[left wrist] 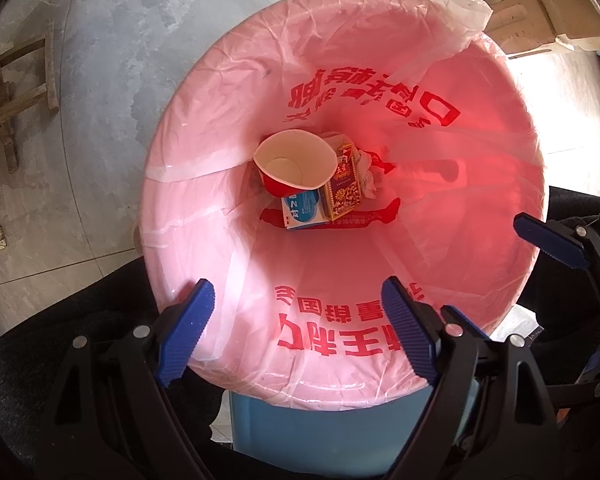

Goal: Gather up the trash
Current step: 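Raise both open tools from the bin back over the table, then grasp the white-blue medicine box with the left tool while the right tool grasps the black box, then carry the medicine box and black box with both tools over the pink bin, then open both tools to drop the medicine box and black box into the bin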

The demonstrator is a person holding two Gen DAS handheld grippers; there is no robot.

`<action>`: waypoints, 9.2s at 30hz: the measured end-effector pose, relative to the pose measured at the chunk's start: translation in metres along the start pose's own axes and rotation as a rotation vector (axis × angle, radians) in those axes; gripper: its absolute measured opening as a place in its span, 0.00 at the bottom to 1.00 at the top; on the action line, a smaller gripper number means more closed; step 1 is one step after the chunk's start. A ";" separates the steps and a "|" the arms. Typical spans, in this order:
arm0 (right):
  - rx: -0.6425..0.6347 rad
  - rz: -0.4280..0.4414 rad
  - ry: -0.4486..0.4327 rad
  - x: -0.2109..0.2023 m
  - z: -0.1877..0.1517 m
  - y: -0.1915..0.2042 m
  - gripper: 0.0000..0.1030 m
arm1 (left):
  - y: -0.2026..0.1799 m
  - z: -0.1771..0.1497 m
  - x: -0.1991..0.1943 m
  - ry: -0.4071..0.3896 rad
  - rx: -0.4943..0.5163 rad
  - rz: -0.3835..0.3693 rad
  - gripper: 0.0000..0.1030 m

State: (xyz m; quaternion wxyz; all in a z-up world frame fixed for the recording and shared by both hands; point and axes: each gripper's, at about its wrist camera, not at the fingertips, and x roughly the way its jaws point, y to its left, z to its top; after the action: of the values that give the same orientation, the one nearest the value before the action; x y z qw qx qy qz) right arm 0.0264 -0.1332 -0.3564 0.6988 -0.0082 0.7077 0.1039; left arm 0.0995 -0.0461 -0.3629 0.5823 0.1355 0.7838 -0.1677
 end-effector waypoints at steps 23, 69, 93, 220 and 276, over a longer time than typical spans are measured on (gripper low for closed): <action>-0.232 0.068 -0.507 -0.322 -0.037 0.029 0.83 | -0.012 -0.140 -0.311 -0.468 0.396 0.167 0.82; -0.284 0.002 -0.658 -0.440 0.096 -0.022 0.89 | -0.005 -0.027 -0.421 -0.508 0.664 0.347 0.88; -0.356 -0.050 -0.406 -0.347 0.190 -0.044 0.89 | 0.026 0.091 -0.327 -0.302 0.682 0.295 0.88; -0.369 -0.204 -0.362 -0.337 -0.014 0.075 0.53 | -0.013 -0.129 -0.296 -0.416 0.426 0.173 0.69; -0.262 -0.062 0.015 -0.065 0.010 0.009 0.53 | -0.019 -0.027 -0.017 -0.005 0.469 0.062 0.69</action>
State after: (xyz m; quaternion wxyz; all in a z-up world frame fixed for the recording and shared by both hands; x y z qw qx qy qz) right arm 0.0364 -0.1320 -0.2908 0.6891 -0.1220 0.6928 0.1737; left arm 0.0728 -0.0519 -0.3377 0.5417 0.2906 0.7175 -0.3275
